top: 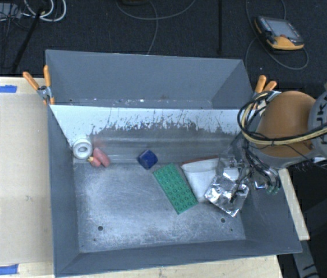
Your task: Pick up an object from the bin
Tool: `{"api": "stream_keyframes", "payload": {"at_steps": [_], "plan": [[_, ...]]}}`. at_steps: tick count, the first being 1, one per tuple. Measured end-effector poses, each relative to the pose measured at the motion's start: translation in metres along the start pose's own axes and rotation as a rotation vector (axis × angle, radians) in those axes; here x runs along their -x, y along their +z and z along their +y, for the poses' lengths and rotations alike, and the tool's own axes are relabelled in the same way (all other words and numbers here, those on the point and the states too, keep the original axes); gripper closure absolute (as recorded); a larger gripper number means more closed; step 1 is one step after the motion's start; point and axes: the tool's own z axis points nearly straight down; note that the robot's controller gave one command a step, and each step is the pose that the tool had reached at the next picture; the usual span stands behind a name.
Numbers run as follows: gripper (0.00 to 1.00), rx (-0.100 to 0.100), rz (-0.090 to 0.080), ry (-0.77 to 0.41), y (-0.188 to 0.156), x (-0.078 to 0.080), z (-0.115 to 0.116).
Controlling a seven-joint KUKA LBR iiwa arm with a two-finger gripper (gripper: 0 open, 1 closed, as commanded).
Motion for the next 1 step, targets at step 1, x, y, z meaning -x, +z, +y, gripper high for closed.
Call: {"api": "stream_keyframes", "payload": {"at_steps": [1], "plan": [[0.0, 0.004, 0.005, -0.408, 0.0018, -0.0176, 0.0243]]}}
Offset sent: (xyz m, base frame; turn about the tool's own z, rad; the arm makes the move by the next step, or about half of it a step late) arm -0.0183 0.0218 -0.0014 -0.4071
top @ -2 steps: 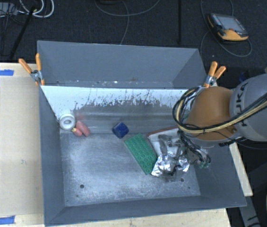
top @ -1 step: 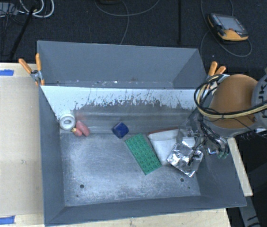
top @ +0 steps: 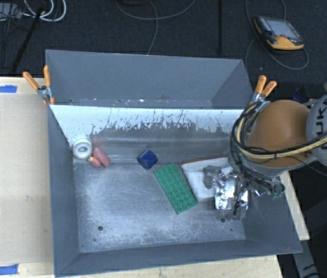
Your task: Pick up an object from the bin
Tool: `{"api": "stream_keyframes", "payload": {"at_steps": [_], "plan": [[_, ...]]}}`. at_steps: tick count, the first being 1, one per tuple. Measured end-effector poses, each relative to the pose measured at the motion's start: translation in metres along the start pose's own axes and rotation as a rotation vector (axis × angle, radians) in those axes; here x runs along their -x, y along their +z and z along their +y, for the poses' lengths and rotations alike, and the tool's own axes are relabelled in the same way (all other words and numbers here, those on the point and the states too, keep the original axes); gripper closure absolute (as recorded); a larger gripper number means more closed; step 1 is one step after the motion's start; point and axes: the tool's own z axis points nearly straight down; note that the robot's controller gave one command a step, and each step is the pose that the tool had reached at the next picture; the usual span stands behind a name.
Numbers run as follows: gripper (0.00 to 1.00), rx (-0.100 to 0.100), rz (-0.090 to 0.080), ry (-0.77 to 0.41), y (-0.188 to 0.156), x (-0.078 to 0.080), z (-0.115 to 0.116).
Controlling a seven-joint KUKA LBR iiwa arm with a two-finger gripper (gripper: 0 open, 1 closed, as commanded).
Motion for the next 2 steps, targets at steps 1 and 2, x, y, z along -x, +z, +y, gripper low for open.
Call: {"api": "stream_keyframes", "payload": {"at_steps": [1, 2], "plan": [[0.0, -0.001, -0.024, -0.74, 0.024, 0.001, -0.042], [0.0, -0.004, -0.003, -1.071, 0.027, 0.027, 0.002]]}}
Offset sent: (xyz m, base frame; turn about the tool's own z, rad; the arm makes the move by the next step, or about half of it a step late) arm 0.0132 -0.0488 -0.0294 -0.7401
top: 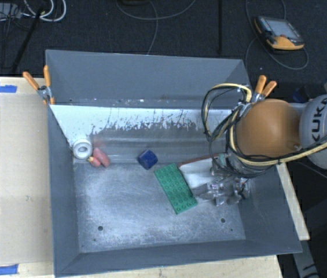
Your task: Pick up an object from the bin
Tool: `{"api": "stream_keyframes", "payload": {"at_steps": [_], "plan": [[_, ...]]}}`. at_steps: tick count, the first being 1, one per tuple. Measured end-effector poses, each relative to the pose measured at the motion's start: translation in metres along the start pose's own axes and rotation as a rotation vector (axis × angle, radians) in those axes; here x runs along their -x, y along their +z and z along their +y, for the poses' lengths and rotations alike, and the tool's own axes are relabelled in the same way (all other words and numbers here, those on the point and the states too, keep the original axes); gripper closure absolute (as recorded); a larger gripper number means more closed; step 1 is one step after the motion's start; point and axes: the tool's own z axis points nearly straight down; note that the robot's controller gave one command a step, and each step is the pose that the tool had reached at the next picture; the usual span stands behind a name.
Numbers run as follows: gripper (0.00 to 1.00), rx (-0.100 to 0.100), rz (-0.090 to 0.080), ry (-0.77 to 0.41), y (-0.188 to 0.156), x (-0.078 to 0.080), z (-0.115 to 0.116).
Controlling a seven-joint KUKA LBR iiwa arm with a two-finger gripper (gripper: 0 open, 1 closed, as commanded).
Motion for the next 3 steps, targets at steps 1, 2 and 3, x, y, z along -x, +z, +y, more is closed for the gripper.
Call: {"api": "stream_keyframes", "payload": {"at_steps": [1, 2, 3], "plan": [[1.0, 0.008, -0.004, 0.005, -0.001, 0.002, 0.001], [1.0, 0.002, 0.0, 0.012, -0.04, 0.004, 0.001], [1.0, 0.003, 0.0, 0.019, -0.055, 0.005, 0.0]]}}
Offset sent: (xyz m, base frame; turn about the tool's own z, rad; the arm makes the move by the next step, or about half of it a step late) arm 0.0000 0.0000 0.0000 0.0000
